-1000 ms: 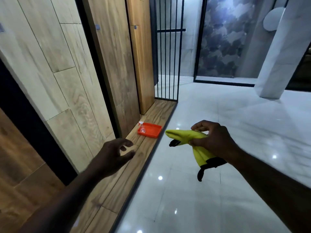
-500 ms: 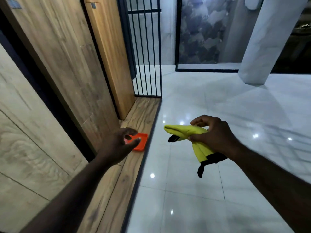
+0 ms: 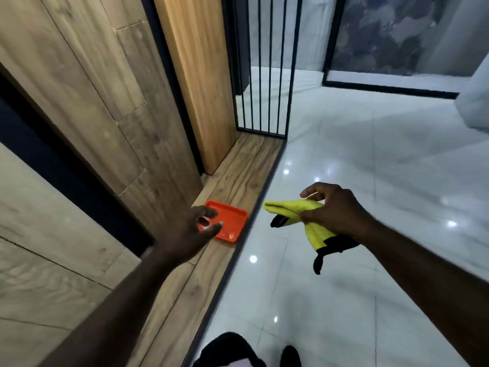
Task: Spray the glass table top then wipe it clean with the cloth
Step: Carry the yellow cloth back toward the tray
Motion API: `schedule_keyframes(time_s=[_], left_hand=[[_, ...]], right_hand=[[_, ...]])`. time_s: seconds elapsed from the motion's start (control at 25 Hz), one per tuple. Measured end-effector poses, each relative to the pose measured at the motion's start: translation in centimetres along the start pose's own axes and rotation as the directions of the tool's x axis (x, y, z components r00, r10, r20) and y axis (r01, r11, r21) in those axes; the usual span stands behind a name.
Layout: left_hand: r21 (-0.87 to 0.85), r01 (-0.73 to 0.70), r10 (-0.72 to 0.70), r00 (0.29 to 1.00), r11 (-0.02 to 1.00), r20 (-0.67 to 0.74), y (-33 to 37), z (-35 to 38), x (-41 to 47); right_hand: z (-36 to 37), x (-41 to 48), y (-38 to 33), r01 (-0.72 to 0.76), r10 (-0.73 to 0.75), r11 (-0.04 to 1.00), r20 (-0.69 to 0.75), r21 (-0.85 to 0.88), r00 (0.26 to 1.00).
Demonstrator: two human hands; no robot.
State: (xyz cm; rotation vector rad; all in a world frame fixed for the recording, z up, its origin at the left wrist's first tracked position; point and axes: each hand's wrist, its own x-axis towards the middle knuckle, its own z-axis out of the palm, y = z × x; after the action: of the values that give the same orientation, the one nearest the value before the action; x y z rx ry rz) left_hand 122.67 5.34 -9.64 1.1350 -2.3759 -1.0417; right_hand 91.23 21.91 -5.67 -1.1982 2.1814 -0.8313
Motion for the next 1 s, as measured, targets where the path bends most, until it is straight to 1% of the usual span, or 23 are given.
schedule_keyframes(time_s=[0.08, 0.2, 0.28, 0.36, 0.4, 0.44, 0.48, 0.52, 0.56, 0.6, 0.64, 0.68, 0.72, 0.76, 0.8, 0.84, 0.88, 0.92, 0.96, 1.0], left_hand=[[-0.017, 0.097, -0.098, 0.993, 0.995, -0.061, -1.9, -0.3, 3.1], [-0.033, 0.226, -0.228, 0.967, 0.974, -0.116, -6.0, -0.6, 8.0], [-0.075, 0.285, -0.293, 0.946, 0.956, -0.137, -9.3, -0.5, 11.5], [-0.167, 0.354, -0.380, 0.909, 0.920, -0.170, -12.8, -0.7, 15.1], [-0.226, 0.408, -0.449, 0.876, 0.884, -0.177, -14.4, -0.8, 16.6], [-0.272, 0.464, -0.517, 0.839, 0.843, -0.172, -15.5, -0.7, 17.8], [-0.298, 0.497, -0.556, 0.816, 0.815, -0.161, -16.0, -0.7, 18.8], [-0.310, 0.538, -0.598, 0.789, 0.784, -0.140, -17.0, -0.7, 20.4], [-0.323, 0.580, -0.642, 0.757, 0.748, -0.125, -18.2, -0.7, 22.2], [-0.318, 0.593, -0.652, 0.750, 0.739, -0.115, -17.9, -0.6, 22.6], [-0.319, 0.608, -0.663, 0.743, 0.727, -0.094, -18.4, -0.5, 23.6], [-0.330, 0.640, -0.693, 0.719, 0.694, -0.062, -19.8, -0.1, 25.5], [-0.322, 0.670, -0.715, 0.698, 0.669, -0.034, -20.9, 0.2, 27.3], [-0.314, 0.696, -0.735, 0.678, 0.646, -0.010, -21.5, 0.6, 28.9], [-0.306, 0.722, -0.758, 0.652, 0.620, 0.003, -22.3, 1.2, 30.5], [-0.315, 0.741, -0.780, 0.625, 0.594, 0.000, -23.0, 1.7, 32.1], [-0.330, 0.757, -0.805, 0.593, 0.564, -0.014, -23.3, 2.1, 33.5], [-0.365, 0.773, -0.837, 0.547, 0.519, -0.031, -23.1, 2.4, 34.5], [-0.410, 0.787, -0.870, 0.492, 0.462, -0.035, -22.8, 2.8, 35.5], [-0.446, 0.793, -0.892, 0.451, 0.415, -0.029, -22.5, 3.2, 36.5]], right_hand=[[1.7, 7.0, -0.8, -0.011, 0.012, 1.000, 0.092, -0.012, 0.996], [5.6, 16.5, -1.7, -0.034, 0.042, 0.998, 0.211, -0.044, 0.976], [8.3, 22.2, -1.6, -0.101, 0.108, 0.994, 0.274, -0.040, 0.956], [11.0, 28.1, -1.6, -0.252, 0.228, 0.967, 0.326, 0.031, 0.917], [12.2, 30.8, -1.7, -0.363, 0.312, 0.928, 0.357, 0.084, 0.881], [13.2, 32.9, -2.4, -0.448, 0.363, 0.885, 0.415, 0.127, 0.834], [13.8, 34.5, -2.8, -0.509, 0.376, 0.842, 0.481, 0.179, 0.792], [14.7, 36.7, -3.0, -0.567, 0.378, 0.799, 0.567, 0.199, 0.732], [15.8, 39.5, -3.2, -0.633, 0.402, 0.754, 0.638, 0.175, 0.656], [16.2, 39.9, -3.5, -0.688, 0.418, 0.704, 0.679, 0.178, 0.603], [17.4, 41.9, -3.5, -0.755, 0.435, 0.634, 0.730, 0.167, 0.527], [19.3, 44.8, -3.8, -0.824, 0.450, 0.554, 0.789, 0.121, 0.418], [21.1, 47.5, -4.3, -0.863, 0.478, 0.502, 0.812, 0.059, 0.335], [23.0, 50.0, -4.5, -0.878, 0.497, 0.479, 0.819, 0.018, 0.288], [25.4, 52.7, -4.1, -0.867, 0.520, 0.498, 0.809, -0.026, 0.274], [27.4, 54.8, -4.2, -0.838, 0.543, 0.539, 0.796, -0.087, 0.267], [29.2, 56.8, -4.1, -0.821, 0.547, 0.556, 0.800, -0.128, 0.246], [30.5, 58.3, -4.2, -0.805, 0.558, 0.567, 0.799, -0.173, 0.222], [31.9, 59.7, -4.5, -0.772, 0.563, 0.598, 0.798, -0.215, 0.214], [33.0, 60.9, -5.1, -0.730, 0.561, 0.641, 0.793, -0.236, 0.237]])
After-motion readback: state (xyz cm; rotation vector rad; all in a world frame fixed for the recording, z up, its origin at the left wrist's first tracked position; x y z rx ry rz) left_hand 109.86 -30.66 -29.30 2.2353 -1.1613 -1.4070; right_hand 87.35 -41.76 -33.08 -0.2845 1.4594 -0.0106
